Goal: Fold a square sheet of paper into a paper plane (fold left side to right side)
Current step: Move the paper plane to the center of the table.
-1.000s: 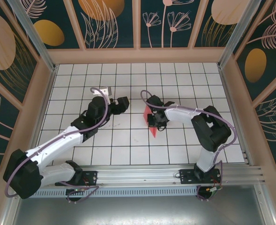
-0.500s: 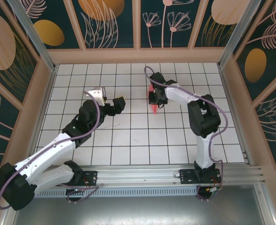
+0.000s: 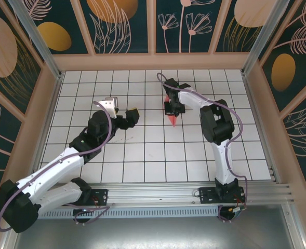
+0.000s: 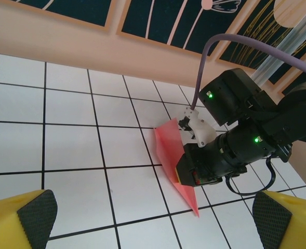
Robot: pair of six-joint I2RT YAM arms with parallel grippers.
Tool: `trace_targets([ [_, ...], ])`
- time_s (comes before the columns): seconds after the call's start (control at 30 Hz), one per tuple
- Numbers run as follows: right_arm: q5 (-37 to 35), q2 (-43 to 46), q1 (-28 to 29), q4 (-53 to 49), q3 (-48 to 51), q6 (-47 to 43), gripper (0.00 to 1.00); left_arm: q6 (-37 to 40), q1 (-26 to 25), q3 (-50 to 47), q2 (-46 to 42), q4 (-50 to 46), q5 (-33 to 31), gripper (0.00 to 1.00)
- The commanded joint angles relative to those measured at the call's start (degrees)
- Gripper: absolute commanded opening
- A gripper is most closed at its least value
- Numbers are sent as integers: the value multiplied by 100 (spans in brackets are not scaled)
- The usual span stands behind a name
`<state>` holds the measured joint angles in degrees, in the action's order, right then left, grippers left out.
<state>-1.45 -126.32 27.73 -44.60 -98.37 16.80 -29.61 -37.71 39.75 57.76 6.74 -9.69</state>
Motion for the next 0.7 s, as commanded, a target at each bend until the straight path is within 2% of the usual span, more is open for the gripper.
trace_targets([
  [0.0, 182, -106, -48, -253, -98, -19, 9, 91, 35, 54, 68, -80, 73, 98],
  [0.5, 112, -60, -40, -411, -124, -36, 19, -15, 61, 507, 402, -476, 11, 99],
  [0.67, 84, 66, -6, -487, -165, -36, 24, -153, 264, 607, 497, -551, 317, 99],
])
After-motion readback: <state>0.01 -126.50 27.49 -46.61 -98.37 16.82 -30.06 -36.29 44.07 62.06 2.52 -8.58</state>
